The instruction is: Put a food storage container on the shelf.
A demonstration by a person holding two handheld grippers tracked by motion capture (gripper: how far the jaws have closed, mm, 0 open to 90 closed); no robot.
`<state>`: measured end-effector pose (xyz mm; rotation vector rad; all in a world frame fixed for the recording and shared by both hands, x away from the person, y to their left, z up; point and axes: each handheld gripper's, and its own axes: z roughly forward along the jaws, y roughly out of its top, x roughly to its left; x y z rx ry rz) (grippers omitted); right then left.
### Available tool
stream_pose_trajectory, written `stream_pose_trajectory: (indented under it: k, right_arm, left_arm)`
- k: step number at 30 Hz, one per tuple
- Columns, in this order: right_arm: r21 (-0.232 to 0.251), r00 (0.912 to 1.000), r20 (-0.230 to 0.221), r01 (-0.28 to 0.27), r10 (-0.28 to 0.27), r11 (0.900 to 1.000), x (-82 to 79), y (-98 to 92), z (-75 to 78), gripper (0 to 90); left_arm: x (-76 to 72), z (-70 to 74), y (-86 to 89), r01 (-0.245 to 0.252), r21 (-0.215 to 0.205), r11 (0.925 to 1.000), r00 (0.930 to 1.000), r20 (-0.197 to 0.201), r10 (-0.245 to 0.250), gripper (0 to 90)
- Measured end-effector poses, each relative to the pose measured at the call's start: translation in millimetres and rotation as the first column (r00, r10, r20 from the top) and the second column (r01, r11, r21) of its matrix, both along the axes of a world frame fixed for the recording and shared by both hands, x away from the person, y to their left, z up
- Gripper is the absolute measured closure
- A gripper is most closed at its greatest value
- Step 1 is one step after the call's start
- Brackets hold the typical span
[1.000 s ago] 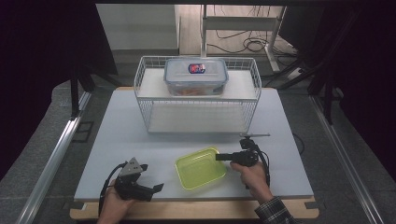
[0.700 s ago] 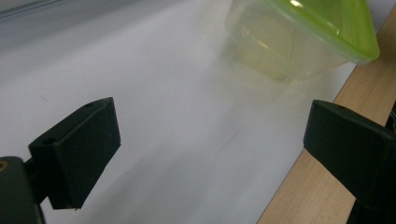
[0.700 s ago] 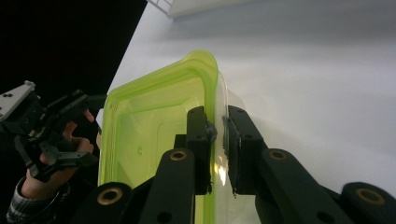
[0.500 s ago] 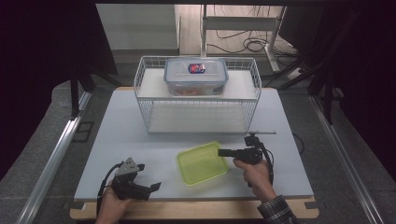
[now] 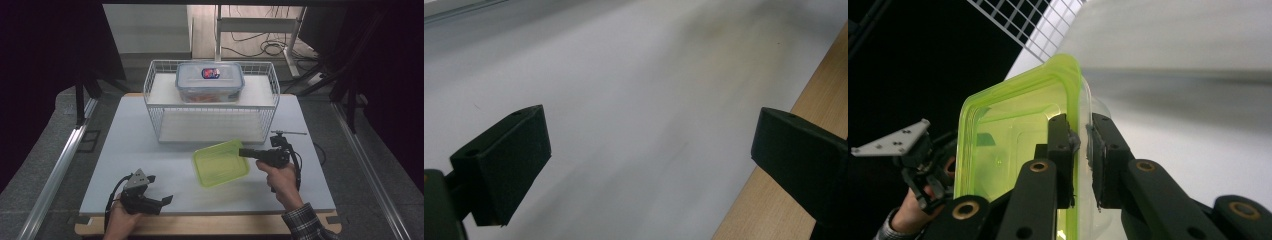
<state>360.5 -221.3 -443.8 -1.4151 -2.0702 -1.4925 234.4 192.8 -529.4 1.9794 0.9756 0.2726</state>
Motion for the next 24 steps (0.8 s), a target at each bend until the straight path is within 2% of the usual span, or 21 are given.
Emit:
stream_pose_trajectory:
  k: [9,11,12,16,24]
  right_arm:
    - [0.018,0.9989,0.045,0.009,-0.010,1.000,4.6,-0.8,33.2,80.4]
    - [0.016,0.9975,0.070,0.010,-0.011,1.000,7.3,-0.4,43.5,80.4]
    - [0.016,0.9975,0.070,0.010,-0.011,1.000,7.3,-0.4,43.5,80.4]
    - [0.035,0.9951,0.096,0.021,-0.024,0.999,11.7,-0.4,60.2,80.4]
    - [0.046,0.9915,0.125,0.030,-0.035,0.998,17.8,1.3,84.3,80.4]
  left_arm:
    - [0.1,-0.3,-0.5,0.003,0.000,1.0000,1.0000,0.001,-0.003,2.5]
    - [0.2,-0.3,-0.5,0.002,0.001,1.0000,1.0000,0.001,-0.002,2.6]
    - [0.3,-0.3,-0.3,0.004,0.005,1.0000,1.0000,0.001,-0.004,2.6]
    - [0.4,-0.4,-0.6,0.006,0.006,1.0000,1.0000,0.001,-0.006,2.6]
    - [0.7,-0.5,-0.6,0.006,0.006,1.0000,1.0000,0.004,-0.006,2.6]
